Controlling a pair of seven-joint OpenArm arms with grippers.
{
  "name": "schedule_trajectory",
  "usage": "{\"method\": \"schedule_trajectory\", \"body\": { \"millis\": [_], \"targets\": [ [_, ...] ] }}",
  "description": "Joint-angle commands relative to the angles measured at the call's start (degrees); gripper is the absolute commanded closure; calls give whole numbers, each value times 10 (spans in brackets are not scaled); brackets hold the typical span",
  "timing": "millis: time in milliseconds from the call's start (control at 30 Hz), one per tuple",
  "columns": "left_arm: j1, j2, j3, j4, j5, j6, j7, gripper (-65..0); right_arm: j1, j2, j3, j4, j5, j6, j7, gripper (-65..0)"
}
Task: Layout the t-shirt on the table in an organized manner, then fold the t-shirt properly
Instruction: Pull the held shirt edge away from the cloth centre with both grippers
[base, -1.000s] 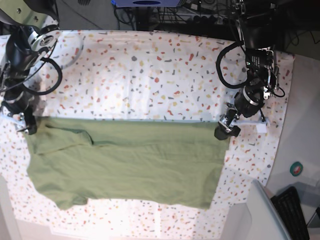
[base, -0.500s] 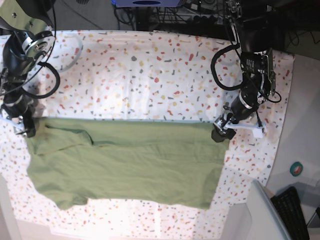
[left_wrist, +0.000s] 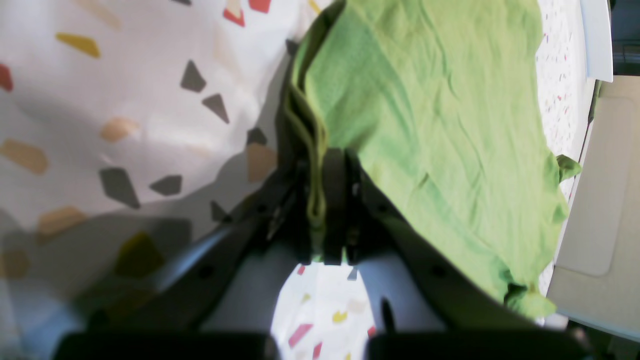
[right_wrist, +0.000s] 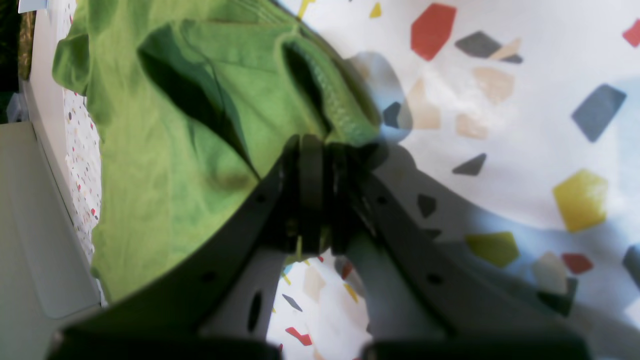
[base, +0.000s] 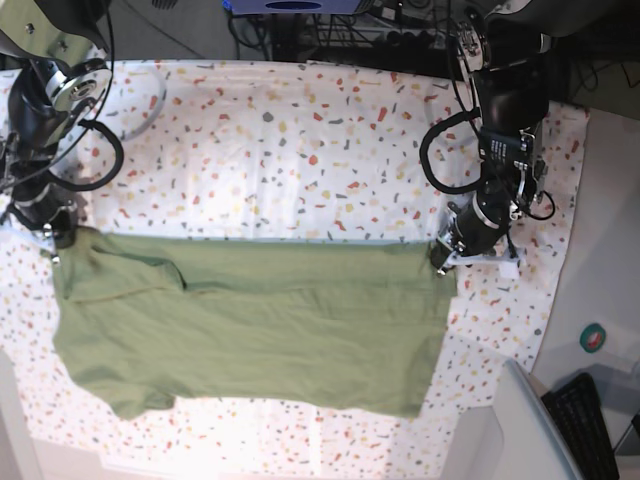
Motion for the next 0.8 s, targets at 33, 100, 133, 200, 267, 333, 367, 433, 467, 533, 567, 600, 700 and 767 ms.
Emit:
{"method": "schedule_trajectory", "body": {
  "millis": [33, 100, 133, 200, 267, 333, 367, 433, 467, 533, 567, 600, 700, 767],
  "targets": [
    [8, 0, -2, 29, 17, 13, 77, 0, 6, 16, -2, 25, -1, -1, -32, 0],
    [38, -1, -3, 85, 17, 14, 110, 0, -8, 19, -2, 63, -1, -1, -81, 0],
    [54, -2, -3, 121, 17, 14, 122, 0, -15, 19, -2, 91, -1, -1, -104, 0],
    [90, -4, -3, 191, 17, 15, 148, 0, -34, 18, -2, 145, 0, -1, -147, 0],
    [125, -4, -4, 252, 17, 15, 174, 0, -57, 13, 1, 194, 2, -1, -186, 0],
    [157, -6, -13, 301, 17, 15, 195, 0, -82, 10, 3, 241, 3, -1, -216, 0],
    [172, -7, -27, 321, 17, 15, 206, 0, -96, 9, 3, 261, 4, -1, -232, 0],
    [200, -4, -58, 351, 17, 15, 226, 0, -123, -3, 3, 296, 4, -1, -264, 0],
    [212, -4, -68, 360, 17, 15, 233, 0, -135, -12, 3, 319, 4, -1, -277, 0],
    [231, -4, -80, 373, 17, 15, 239, 0, -163, -34, 4, 360, 4, -1, -295, 0],
    [241, -4, -83, 377, 17, 15, 239, 0, -177, -48, 4, 382, 4, -1, -300, 0],
    [250, -6, -82, 383, 17, 15, 239, 0, -190, -61, 4, 403, 1, -1, -301, 0],
    [271, -4, -85, 392, 17, 15, 239, 0, -225, -93, 4, 446, 1, -1, -303, 0],
    [281, -4, -86, 394, 17, 15, 238, 0, -237, -103, 4, 456, 0, -1, -303, 0]
  ]
}}
